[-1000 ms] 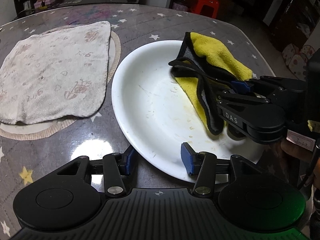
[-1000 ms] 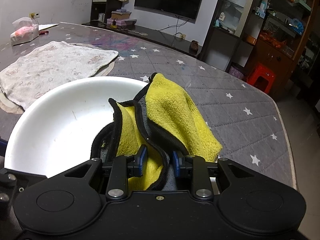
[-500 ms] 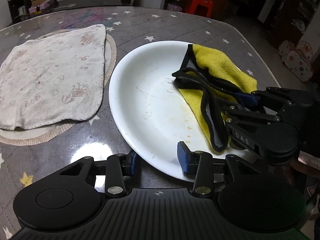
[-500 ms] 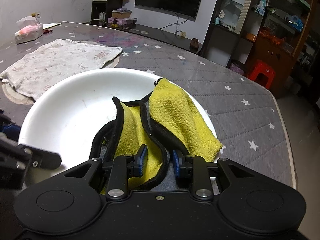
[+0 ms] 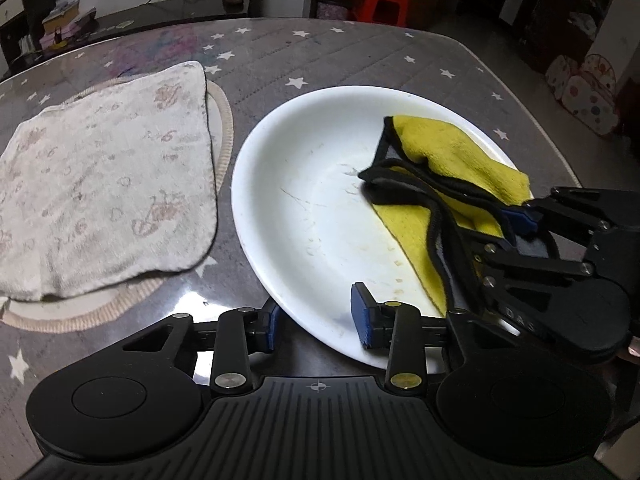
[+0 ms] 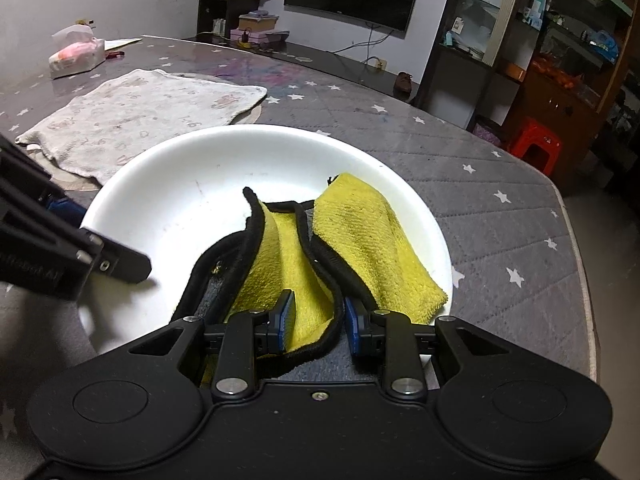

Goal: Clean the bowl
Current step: 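Scrub the cloth along the bowl wall near the rim with the right tool, then rub the cloth back and forth across the bowl interior with the right tool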

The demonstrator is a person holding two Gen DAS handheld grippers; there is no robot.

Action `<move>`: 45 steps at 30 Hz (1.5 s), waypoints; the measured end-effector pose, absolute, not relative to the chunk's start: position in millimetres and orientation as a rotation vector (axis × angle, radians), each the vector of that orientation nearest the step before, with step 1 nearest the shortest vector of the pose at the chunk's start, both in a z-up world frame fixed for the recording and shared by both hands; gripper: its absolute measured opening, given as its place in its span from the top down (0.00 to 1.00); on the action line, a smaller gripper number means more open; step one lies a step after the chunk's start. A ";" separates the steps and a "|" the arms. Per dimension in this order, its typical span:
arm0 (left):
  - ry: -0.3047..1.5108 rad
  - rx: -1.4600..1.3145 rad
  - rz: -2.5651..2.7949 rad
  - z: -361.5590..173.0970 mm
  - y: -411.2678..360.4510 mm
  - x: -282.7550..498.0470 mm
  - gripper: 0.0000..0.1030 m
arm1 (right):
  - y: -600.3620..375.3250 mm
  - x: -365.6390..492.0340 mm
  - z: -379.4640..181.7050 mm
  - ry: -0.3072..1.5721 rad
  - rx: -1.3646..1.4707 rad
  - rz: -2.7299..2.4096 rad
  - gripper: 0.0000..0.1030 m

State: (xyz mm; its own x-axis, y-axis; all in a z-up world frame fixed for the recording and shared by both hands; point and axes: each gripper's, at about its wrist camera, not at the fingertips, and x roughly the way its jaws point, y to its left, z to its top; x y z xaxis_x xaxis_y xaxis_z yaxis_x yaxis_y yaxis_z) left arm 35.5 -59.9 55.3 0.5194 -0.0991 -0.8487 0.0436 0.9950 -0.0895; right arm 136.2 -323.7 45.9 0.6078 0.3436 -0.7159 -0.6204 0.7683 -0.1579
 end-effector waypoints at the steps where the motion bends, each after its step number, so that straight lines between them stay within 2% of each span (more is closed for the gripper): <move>1: 1.021 -0.056 -0.086 55.3 -59.5 36.3 0.64 | -323.5 135.3 46.2 0.725 -0.417 0.579 0.72; 24: 0.984 -0.035 -0.063 53.3 -65.2 30.2 0.62 | -322.6 151.3 42.5 0.717 -0.367 0.584 0.69; 45: 0.993 -0.063 -0.055 51.6 -71.5 24.3 0.53 | -317.7 172.3 40.6 0.702 -0.346 0.554 0.69</move>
State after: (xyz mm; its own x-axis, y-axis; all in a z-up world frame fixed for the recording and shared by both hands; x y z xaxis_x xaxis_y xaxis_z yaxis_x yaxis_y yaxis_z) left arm 24.3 -71.5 51.6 0.5451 -0.0756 -0.8349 0.0178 0.9967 -0.0787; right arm 172.3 -317.7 40.6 0.6299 0.3607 -0.6879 -0.5855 0.8025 -0.1154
